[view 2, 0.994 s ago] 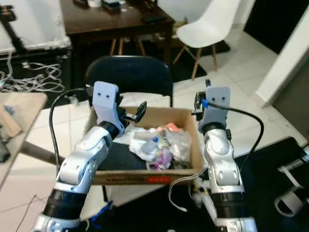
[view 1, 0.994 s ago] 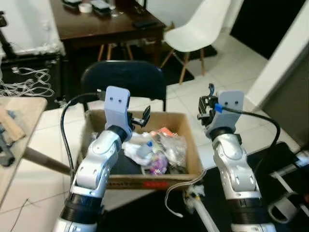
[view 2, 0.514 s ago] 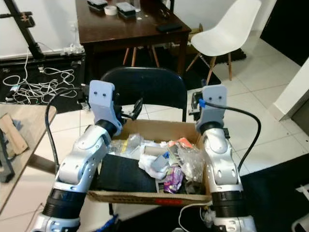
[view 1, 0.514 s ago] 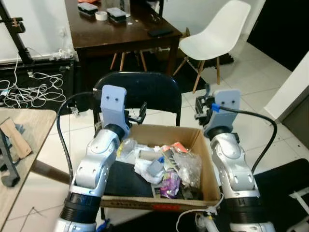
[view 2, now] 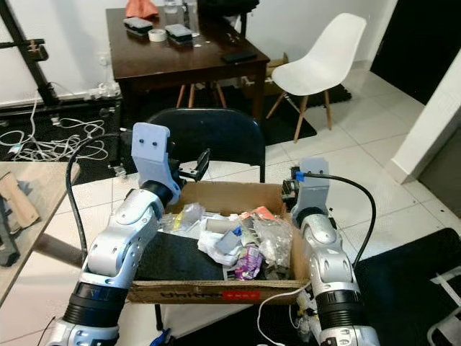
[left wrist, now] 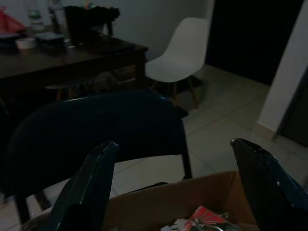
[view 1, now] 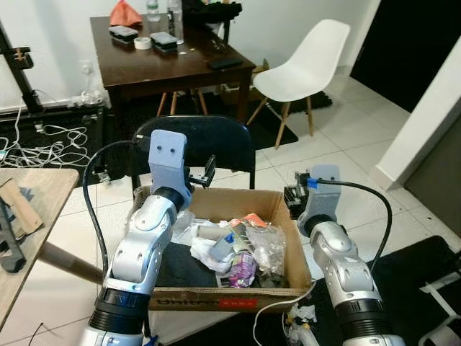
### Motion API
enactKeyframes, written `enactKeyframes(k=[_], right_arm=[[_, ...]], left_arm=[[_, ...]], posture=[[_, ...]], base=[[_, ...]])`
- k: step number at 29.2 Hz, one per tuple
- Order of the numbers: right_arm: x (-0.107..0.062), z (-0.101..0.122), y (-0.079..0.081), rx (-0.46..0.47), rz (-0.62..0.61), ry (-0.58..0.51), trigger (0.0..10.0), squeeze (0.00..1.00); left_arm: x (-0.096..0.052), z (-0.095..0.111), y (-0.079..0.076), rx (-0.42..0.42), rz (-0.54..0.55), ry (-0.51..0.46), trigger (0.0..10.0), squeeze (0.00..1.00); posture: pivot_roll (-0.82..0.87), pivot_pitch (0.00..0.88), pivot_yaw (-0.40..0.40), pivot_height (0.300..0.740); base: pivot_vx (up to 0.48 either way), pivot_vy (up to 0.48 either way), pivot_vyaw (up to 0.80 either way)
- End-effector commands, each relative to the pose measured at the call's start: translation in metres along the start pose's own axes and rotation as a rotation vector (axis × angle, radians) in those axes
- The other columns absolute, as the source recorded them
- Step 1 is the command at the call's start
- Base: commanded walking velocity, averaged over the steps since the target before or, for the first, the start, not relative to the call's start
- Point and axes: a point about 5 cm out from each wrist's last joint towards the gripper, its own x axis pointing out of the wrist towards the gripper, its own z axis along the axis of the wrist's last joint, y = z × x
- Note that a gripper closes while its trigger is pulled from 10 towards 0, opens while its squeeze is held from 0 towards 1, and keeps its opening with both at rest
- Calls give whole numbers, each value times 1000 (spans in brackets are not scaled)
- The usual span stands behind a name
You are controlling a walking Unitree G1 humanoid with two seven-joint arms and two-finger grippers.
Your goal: Picking trash to rubbish bin
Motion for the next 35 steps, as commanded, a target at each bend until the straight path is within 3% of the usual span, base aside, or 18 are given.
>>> enactKeyframes(k=[1, 2, 11, 14, 21, 35], right_arm=[[3, 3, -6, -8, -40, -12, 10000, 1000], [4, 6, -9, -29, -65, -27, 10000, 0], [6, 33, -9, 22, -84, -187, 10000, 0], [4, 44, 5, 77, -4, -252, 10000, 0], [-5, 57, 25, 33, 86, -348, 10000, 0], [-9, 59, 32, 38, 111, -375, 10000, 0]], left_arm=[[0, -4, -2, -4, -2, 12, 10000, 0], [0, -4, -2, -5, -1, 12, 10000, 0], [0, -4, -1, -6, 3, 16, 10000, 0], [0, -4, 0, -4, 9, 15, 10000, 0], [2, 0, 7, -12, 38, -7, 10000, 0], [0, 3, 8, -38, 37, -18, 10000, 0]], posture=[[-18, 102, -16, 740], [-15, 101, -11, 740], [-14, 103, -8, 740], [-14, 103, -8, 740], [-2, 114, 8, 740], [9, 132, -2, 740]], base=[[0, 0, 0], [0, 0, 0], [0, 0, 0], [0, 0, 0], [0, 0, 0], [0, 0, 0]])
